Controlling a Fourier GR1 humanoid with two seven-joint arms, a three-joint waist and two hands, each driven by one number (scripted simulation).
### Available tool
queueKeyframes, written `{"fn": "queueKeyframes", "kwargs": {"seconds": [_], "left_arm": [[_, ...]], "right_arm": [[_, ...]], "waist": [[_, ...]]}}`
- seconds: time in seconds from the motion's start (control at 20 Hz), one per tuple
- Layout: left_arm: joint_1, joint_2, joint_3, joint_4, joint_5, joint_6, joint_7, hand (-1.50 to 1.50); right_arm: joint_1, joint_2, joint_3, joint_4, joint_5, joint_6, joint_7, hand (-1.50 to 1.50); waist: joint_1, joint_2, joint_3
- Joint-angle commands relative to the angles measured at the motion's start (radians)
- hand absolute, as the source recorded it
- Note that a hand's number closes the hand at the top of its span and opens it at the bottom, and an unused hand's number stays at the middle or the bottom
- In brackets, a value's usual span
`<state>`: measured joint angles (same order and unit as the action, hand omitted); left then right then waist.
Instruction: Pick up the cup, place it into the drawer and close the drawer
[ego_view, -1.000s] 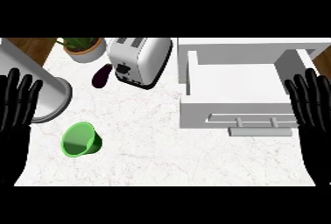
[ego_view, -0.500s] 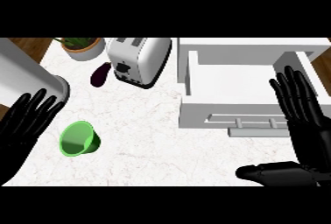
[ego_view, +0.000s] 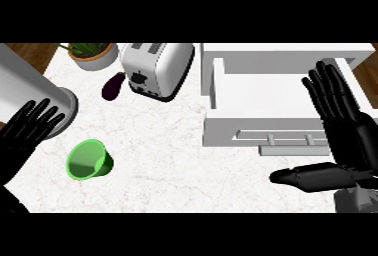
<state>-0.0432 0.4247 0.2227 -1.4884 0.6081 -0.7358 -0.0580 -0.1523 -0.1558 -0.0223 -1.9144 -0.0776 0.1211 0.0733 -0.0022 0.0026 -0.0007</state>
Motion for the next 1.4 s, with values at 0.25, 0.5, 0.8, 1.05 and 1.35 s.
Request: {"fn": "queueKeyframes", "kwargs": {"seconds": [0.25,0.5,0.8,1.05,1.35], "left_arm": [[-0.079,-0.016,0.042,0.345,-0.290,-0.099,-0.238,-1.50],[-0.161,-0.022,0.020,0.609,-0.509,-0.044,-0.471,-1.50],[-0.261,0.017,-0.030,0.865,-0.641,-0.003,-0.675,-1.50],[-0.244,0.011,-0.072,0.985,-0.698,0.045,-0.840,-1.50],[-0.329,-0.025,-0.089,1.117,-0.724,0.128,-0.892,-1.50]], "right_arm": [[-0.096,-0.010,-0.044,0.064,-0.009,0.012,-0.004,-1.50],[-0.087,-0.037,-0.077,0.070,-0.042,0.053,-0.019,-1.50],[-0.129,-0.006,-0.035,0.108,0.030,0.011,-0.022,-1.50],[-0.123,0.012,-0.022,0.047,0.004,0.002,0.036,-1.50],[-0.118,-0.024,-0.065,0.041,-0.044,0.037,0.045,-1.50]], "waist": [[0.001,-0.001,0.000],[-0.007,0.001,-0.001],[-0.009,0.003,-0.001],[-0.015,0.005,-0.003],[-0.030,0.009,-0.005]]}}
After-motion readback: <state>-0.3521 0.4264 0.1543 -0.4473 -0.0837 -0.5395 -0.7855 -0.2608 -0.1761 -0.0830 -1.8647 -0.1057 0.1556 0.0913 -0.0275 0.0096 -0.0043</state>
